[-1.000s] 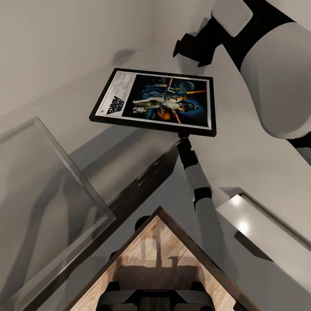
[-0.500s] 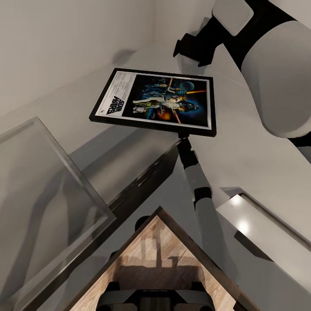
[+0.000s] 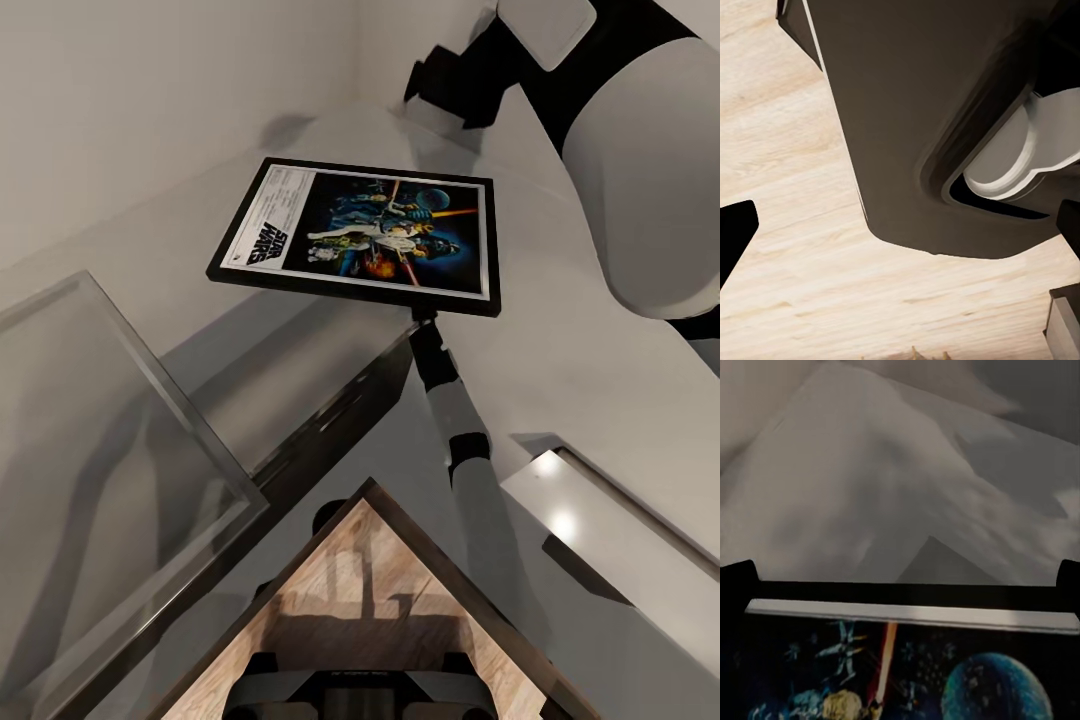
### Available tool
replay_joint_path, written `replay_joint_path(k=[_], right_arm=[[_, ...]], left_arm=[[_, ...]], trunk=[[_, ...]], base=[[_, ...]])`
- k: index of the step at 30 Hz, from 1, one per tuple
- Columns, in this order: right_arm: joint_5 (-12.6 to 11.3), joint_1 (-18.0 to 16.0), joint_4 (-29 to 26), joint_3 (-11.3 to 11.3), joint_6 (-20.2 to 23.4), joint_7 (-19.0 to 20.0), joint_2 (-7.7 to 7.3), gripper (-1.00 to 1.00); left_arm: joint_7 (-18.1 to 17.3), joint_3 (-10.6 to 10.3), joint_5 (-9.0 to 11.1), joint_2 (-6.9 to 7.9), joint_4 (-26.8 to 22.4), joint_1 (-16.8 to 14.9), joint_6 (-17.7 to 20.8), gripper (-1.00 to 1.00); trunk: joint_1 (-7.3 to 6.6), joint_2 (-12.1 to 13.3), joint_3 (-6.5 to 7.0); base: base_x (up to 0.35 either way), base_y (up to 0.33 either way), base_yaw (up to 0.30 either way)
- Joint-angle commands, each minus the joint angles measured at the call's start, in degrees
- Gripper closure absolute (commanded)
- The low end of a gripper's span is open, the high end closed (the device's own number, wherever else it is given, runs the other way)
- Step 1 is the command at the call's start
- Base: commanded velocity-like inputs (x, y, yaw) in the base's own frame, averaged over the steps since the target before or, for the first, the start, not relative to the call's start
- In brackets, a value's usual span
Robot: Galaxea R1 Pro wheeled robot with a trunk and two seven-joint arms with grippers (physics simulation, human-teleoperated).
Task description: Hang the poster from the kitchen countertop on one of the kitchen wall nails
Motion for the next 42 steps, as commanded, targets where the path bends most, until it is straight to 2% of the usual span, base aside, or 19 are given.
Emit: replay_joint_path(k=[1,5,8,11,15,35,42], right_arm=[[-0.5,0.0,-0.1,-0.1,0.0,-0.5,0.02,-1.0],[-0.5,0.0,-0.2,0.0,-0.2,0.2,0.01,-1.0],[-0.5,0.0,-0.1,0.1,-0.6,2.8,0.02,-1.0],[-0.3,0.1,0.1,0.2,-3.2,5.8,0.02,-1.0],[-0.1,0.2,0.3,0.2,-5.0,6.9,0.03,-1.0],[0.2,0.2,0.4,0.3,-5.8,7.3,-0.27,-1.0],[0.2,0.3,0.5,0.3,-5.8,7.3,-0.25,-1.0]], left_arm=[[-0.3,0.1,0.2,0.0,-0.1,0.0,0.0,-1.0],[-0.3,0.1,0.2,0.0,-0.1,0.0,0.0,-1.0],[-0.3,0.2,0.2,0.0,-0.1,0.0,0.0,-1.0],[-0.3,0.2,0.2,0.0,-0.1,0.0,0.0,-1.0],[-0.3,0.2,0.2,0.0,-0.1,0.0,0.0,-1.0],[-0.3,0.2,0.2,0.0,-0.1,0.0,0.0,-1.0],[-0.3,0.2,0.2,0.0,-0.1,0.0,0.0,-1.0]], trunk=[[0.01,0.0,-0.02],[0.01,0.0,-0.02],[0.01,0.0,-0.02],[0.01,0.0,-0.02],[0.01,0.0,-0.02],[0.01,0.0,-0.04],[0.01,0.0,-0.44]], base=[[0.0,0.0,0.0],[0.0,0.0,0.0],[0.0,0.0,0.0],[0.0,0.0,0.0],[0.0,0.0,0.0],[0.0,0.0,0.0],[0.0,0.0,0.0]])
